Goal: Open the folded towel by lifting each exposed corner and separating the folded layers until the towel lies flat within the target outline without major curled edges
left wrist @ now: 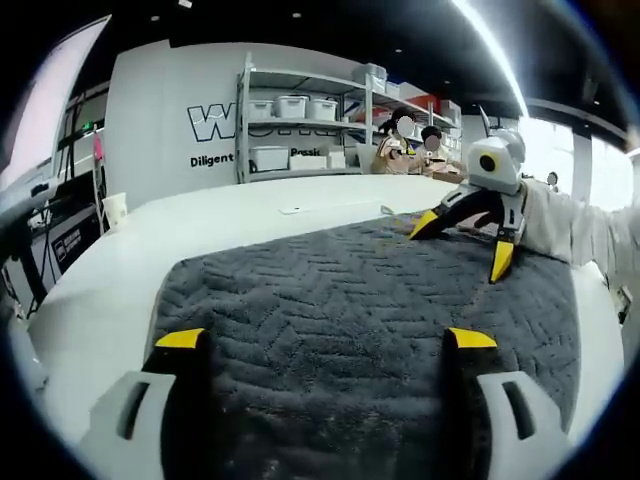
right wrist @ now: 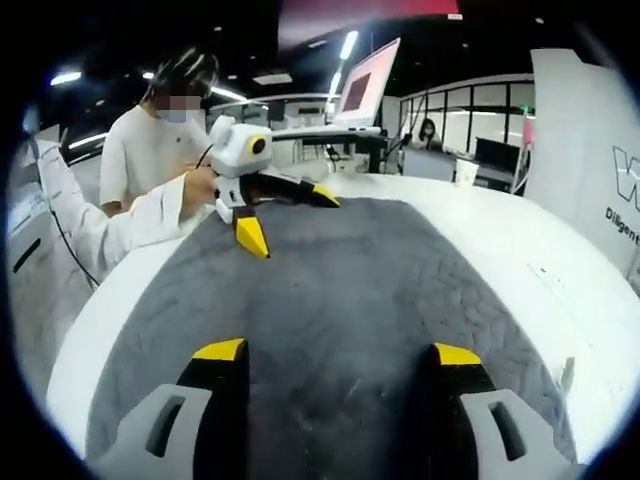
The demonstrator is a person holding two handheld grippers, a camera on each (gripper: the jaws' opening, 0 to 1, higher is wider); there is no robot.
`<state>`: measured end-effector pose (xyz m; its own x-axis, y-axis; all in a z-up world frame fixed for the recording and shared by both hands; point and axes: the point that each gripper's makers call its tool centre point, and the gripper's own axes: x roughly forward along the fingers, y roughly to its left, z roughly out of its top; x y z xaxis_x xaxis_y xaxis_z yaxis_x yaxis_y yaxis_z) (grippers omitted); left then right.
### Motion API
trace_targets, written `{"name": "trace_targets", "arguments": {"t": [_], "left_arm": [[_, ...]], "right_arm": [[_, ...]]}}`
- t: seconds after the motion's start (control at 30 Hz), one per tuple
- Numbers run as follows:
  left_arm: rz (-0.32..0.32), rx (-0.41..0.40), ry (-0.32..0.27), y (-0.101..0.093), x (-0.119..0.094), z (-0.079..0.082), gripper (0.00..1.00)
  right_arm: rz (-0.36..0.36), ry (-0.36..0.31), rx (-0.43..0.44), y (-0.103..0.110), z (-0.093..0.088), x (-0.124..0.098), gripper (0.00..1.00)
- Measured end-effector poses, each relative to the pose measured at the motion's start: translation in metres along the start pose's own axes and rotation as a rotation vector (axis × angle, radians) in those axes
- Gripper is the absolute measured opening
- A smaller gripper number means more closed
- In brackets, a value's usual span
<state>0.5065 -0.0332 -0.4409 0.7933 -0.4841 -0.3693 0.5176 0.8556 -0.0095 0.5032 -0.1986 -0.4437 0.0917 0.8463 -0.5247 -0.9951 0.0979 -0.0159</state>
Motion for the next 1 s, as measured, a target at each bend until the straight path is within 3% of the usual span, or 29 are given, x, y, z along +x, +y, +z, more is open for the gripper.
{"name": "trace_targets", "arguments": {"t": [1.0], "left_arm": [[0.001, 0.001, -0.001, -0.002, -0.001, -0.001, 0.95]], "right_arm": [[-0.027, 0.052, 0.028, 0.001, -0.032, -0.05, 0.67]]}}
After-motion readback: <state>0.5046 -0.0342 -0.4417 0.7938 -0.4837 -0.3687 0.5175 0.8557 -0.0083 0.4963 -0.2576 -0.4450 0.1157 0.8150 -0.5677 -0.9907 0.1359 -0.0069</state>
